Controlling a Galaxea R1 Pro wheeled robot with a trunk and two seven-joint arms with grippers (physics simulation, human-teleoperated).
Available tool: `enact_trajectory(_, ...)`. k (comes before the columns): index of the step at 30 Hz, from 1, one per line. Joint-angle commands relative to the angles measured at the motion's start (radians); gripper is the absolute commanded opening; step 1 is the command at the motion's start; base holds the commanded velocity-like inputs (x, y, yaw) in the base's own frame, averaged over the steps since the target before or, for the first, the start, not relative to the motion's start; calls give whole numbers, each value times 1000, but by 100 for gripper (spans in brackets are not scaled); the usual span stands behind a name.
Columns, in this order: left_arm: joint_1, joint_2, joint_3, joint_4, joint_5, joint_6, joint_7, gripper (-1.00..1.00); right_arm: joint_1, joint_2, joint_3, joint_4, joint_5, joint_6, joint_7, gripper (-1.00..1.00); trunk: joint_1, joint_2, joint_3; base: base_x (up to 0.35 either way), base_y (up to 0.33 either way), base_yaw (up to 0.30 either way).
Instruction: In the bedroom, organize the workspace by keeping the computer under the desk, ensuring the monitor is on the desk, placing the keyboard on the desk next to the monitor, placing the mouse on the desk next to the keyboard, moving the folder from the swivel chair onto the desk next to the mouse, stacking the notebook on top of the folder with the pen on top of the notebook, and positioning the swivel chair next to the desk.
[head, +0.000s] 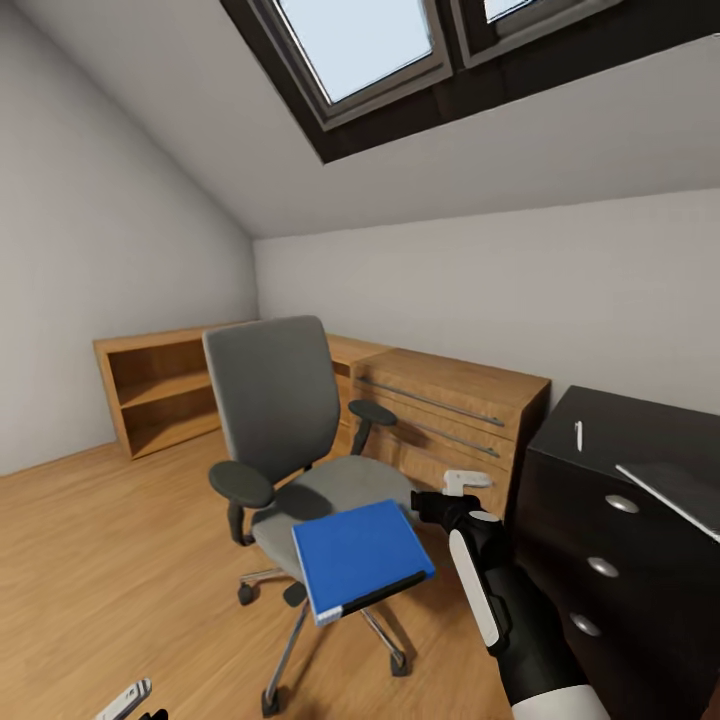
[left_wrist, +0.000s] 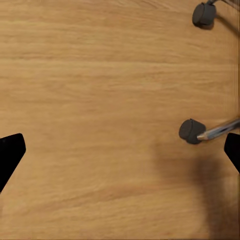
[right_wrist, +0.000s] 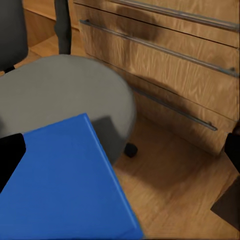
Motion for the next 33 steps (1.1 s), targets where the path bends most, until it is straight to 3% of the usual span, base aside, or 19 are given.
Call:
enact_trajectory(1,0,0,0,-2,11,5,5,100,-1,0,1,-1,-10,3,-9,100,0,-1,-1,-5,196,-292)
enact_trajectory(19,0,-2,-4,0,11,-48,5,100,-1,0,1,0,-10,3,-11,100,0,-1,-1,-191,244,-296)
enact_trajectory(24,0,-3,-27,1,11,-48,5,100,-1,0,1,1,-10,3,-11,100,0,-1,-1,-323,60,-298)
enact_trajectory(33,0,-2,-31,1,12,-48,5,100,-1,0,1,5,-9,-21,-12,100,0,-1,-2,-173,3,-291)
